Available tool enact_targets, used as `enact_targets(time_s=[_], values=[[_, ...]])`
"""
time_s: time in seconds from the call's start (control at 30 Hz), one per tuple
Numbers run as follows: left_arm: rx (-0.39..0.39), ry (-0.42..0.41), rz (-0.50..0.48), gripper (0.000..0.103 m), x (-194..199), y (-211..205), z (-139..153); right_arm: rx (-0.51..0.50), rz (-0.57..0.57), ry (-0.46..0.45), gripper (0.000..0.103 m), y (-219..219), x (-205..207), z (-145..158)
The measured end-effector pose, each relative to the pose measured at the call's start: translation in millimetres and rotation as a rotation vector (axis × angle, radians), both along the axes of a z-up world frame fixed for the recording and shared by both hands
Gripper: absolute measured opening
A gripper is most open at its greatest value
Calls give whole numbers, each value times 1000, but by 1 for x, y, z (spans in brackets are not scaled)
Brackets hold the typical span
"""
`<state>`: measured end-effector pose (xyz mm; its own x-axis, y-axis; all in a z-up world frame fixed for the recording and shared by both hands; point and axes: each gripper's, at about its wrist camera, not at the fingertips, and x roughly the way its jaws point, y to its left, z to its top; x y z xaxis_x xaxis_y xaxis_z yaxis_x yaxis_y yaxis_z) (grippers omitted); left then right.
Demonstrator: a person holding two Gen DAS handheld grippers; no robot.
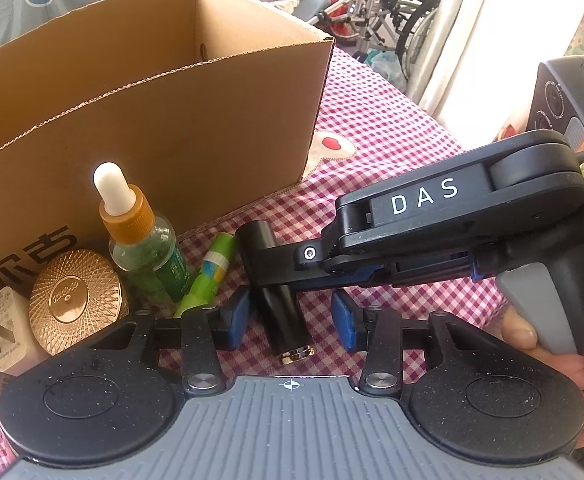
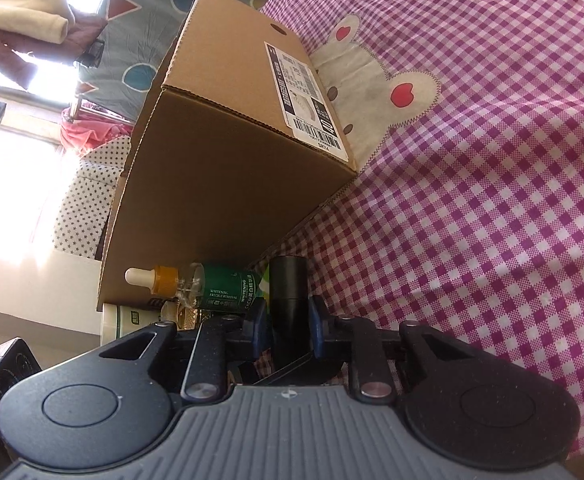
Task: Organize rigid objects
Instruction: 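Close the right gripper around the black cylinder, then lift the black cylinder with the right gripper over the box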
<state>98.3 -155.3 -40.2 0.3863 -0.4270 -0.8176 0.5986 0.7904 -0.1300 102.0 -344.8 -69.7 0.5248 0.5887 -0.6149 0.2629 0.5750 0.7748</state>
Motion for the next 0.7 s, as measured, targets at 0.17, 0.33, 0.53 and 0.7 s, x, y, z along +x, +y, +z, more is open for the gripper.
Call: enact_targets(time_s=[0.17,0.33,0.53,0.7], values=[[-27,17,-7,43,-1,4,1,27,-26,1,24,0,-6,-3],[-42,18,-2,42,-4,6,0,104,-81,2,26,-5,-14,-12],[-49,13,-1,38,-4,6,1,91,-102,-31,26,-5,-20,-8],[-51,-16,2,35,-7,6,6,55,-98,-71,26,-3,-21,4]])
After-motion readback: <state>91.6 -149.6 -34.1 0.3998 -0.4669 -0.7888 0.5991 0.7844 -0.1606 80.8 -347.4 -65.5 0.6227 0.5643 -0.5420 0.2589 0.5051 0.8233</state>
